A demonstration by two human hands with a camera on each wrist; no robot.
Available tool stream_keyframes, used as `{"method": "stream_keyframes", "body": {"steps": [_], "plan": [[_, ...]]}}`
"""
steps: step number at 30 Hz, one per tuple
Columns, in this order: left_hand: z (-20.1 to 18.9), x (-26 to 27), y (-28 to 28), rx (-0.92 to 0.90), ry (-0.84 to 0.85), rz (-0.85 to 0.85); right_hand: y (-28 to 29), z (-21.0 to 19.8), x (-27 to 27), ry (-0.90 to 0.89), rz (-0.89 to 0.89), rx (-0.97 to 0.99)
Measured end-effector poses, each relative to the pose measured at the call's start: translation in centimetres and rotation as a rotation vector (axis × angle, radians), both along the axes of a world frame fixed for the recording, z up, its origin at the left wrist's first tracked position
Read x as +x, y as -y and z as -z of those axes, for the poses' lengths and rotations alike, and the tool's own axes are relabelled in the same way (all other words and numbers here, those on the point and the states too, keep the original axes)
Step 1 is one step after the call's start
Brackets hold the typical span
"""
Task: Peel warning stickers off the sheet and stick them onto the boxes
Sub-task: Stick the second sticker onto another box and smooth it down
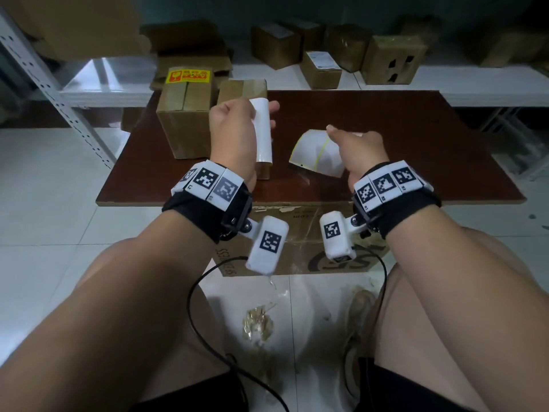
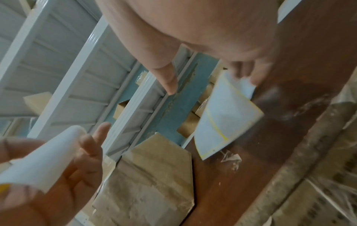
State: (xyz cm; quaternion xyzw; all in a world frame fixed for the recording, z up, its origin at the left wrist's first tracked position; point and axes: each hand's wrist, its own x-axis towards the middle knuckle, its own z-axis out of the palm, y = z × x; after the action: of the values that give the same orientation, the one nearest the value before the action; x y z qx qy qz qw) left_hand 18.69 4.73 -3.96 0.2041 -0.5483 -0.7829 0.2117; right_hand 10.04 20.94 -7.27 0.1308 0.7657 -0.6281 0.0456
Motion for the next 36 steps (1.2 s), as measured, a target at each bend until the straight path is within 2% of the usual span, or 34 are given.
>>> {"method": "stream_keyframes", "body": {"steps": [2,4,8,10,12,19,27,36], "plan": [[0.0,0.1,0.5,-0.012,0.027,-0.036,0.5,-0.3,1.0,-0.013,0.003,0.208],[0.0,0.1,0.8,-0.021,0.038,-0.07,1.1,-1.1,2.7,-0.137,-0.067,0.314],[0.0,0.2,1.4,-0.046,0.071,-0.115,2.8,-2.0,6.6,-0.512,-0.405,0.322],[0.2,0.4,1.7,-0.099,0.075,-0.132,3.7,-1.7,7.6,-0.546,-0.538,0.302],[0.4,0.6,2.0,-0.139,0.064,-0.146,4.5,-1.3,8.1,-0.518,-0.594,0.231],[0.2,1.9,2.6,-0.134,0.002,-0.143,6.9,-0.8,7.6,-0.454,-0.522,0.004],[0.4,2.7,4.3,-0.191,-0.052,-0.144,8.6,-1.4,8.2,-0.412,-0.497,-0.136],[0.2,3.2,5.1,-0.136,-0.096,-0.128,9.7,-2.4,8.2,-0.211,-0.243,-0.452]]}}
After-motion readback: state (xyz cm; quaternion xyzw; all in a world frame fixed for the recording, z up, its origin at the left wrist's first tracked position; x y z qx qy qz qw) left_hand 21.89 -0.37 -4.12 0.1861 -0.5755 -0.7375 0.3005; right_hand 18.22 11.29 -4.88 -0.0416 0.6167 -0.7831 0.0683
